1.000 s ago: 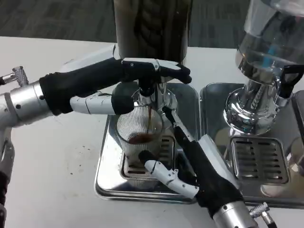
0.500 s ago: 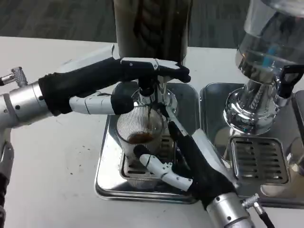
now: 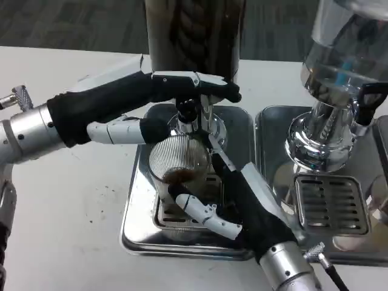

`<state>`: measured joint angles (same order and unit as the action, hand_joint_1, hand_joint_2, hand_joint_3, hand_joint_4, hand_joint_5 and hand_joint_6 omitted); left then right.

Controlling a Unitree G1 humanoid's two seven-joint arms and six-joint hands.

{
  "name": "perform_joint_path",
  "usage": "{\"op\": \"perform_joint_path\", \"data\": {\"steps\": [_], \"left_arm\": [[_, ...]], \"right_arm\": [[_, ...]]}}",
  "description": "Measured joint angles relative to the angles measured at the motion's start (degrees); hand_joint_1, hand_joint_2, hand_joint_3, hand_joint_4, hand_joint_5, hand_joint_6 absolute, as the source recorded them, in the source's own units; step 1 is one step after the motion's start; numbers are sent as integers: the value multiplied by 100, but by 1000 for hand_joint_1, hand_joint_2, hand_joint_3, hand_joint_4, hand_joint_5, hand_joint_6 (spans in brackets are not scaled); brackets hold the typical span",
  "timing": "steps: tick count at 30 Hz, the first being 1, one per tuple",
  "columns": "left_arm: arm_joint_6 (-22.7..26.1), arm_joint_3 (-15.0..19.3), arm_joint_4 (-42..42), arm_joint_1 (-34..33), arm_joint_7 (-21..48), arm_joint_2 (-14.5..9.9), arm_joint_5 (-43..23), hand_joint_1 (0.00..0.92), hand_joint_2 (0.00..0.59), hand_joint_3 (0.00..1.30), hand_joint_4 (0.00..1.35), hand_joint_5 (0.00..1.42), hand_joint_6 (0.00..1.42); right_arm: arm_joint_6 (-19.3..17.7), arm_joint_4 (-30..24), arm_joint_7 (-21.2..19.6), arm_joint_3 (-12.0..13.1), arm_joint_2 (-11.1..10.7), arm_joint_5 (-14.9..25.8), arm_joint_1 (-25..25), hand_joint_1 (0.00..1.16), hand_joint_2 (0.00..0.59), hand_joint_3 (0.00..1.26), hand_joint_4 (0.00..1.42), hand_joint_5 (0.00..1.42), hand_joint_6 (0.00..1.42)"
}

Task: Grasp the cup under the faucet to collect the drink, then remove the cup.

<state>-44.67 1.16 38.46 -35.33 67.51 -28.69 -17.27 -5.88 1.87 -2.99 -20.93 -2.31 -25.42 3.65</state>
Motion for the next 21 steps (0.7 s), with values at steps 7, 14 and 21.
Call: {"op": "perform_joint_path", "data": {"steps": [7,14,21], "left_arm": [[-8,74,37,86,-257,-23,12,0,72,228,141,147,125],[-60,290,188,150,-536,-67,28,0,74,211,136,147,125],[-172,625,364,249,-825,-64,-6,0,83,210,138,147,125]], "right_arm": [[-66,73,-10,5,0,78,-86,376,234,0,0,0,0],[-150,217,-69,24,1,114,-97,376,234,0,0,0,0],[-245,310,-71,56,0,246,-138,371,237,0,0,0,0]]}}
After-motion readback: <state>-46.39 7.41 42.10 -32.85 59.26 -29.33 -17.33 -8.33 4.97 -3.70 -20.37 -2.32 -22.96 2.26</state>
